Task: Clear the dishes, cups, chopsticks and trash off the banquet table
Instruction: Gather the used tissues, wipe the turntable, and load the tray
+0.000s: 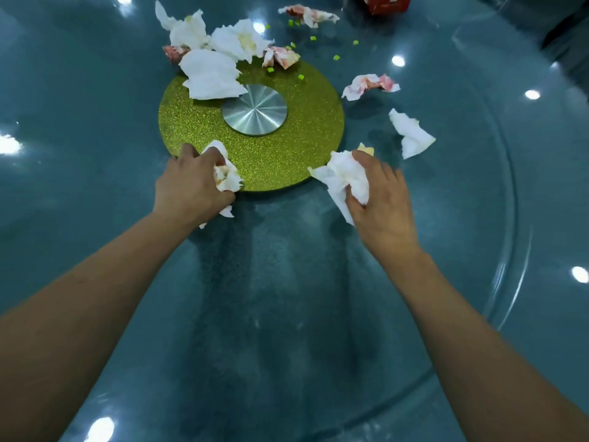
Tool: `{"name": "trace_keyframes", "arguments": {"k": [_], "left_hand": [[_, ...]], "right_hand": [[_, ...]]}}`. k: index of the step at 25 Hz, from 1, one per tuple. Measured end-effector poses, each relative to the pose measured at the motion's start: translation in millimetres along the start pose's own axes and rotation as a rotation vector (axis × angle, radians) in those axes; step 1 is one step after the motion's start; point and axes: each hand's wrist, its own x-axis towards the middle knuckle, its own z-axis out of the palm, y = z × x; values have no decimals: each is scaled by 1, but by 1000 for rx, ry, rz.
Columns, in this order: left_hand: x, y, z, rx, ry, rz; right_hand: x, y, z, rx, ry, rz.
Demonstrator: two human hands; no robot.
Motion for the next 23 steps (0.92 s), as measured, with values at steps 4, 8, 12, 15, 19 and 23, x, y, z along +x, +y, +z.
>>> {"name": "trace_keyframes", "arguments": {"k": [4, 8, 12, 15, 19, 23], "left_hand": [[-31, 20, 7, -37, 27, 69], [-52, 39, 12, -33, 30, 117], [-63, 51, 13, -4, 10, 124], [-69, 56, 13, 10, 7, 136], [-74, 60, 13, 8, 34, 152], [-86, 64, 12, -4, 28, 160]], "right_hand": [[29, 4, 12, -49, -139, 63], [37, 10, 27, -321, -331, 84], [31, 2, 26, -326, -321, 94], [25, -2, 14, -177, -242, 130], [29, 8, -14, -231, -105, 331], [28, 27, -30, -395, -277, 609]]}}
